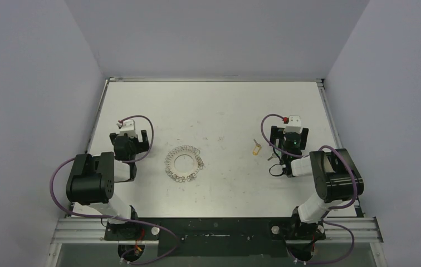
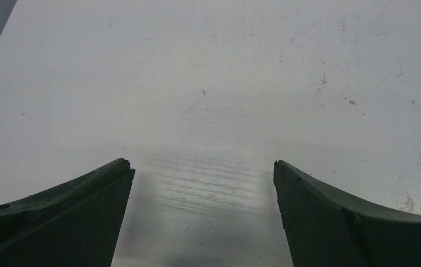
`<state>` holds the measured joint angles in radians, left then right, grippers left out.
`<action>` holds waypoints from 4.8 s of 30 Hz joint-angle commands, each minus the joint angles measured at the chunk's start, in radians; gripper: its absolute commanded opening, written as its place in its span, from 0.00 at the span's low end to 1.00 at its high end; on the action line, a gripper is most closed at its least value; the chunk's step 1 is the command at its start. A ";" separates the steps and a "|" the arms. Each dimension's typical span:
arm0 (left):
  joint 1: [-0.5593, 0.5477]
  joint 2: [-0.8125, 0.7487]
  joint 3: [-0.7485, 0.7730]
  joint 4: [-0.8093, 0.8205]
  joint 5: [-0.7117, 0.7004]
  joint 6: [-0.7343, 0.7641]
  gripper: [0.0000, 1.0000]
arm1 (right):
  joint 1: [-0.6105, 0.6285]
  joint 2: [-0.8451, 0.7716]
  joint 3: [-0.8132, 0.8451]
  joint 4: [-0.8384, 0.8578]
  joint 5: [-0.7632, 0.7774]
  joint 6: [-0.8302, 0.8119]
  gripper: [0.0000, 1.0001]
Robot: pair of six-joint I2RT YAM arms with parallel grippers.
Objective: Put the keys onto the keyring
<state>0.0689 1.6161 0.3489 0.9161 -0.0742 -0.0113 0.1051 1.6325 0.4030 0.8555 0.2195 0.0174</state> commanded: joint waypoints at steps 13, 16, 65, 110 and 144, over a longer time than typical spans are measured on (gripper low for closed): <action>-0.141 -0.444 0.232 -0.655 -0.039 -0.136 0.97 | -0.005 -0.338 0.305 -0.765 -0.013 0.130 1.00; -0.136 -0.571 0.297 -0.861 0.045 -0.412 0.97 | -0.005 -0.481 0.382 -0.989 -0.040 0.145 1.00; -0.879 0.097 0.632 -1.232 -0.053 -0.549 0.86 | 0.001 -0.888 0.064 -1.262 -0.552 0.499 1.00; -0.551 -0.213 0.219 -0.953 0.443 -0.659 0.49 | 0.758 -0.235 0.172 -0.825 -0.318 0.582 0.97; -0.537 -0.658 0.031 -1.097 0.292 -0.703 0.97 | 0.738 -0.313 0.212 -0.976 -0.210 0.582 0.52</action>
<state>-0.4755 1.0306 0.4435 -0.1848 0.2047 -0.6319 0.8501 1.2602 0.5686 -0.1883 0.0471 0.5888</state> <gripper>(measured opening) 0.971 0.812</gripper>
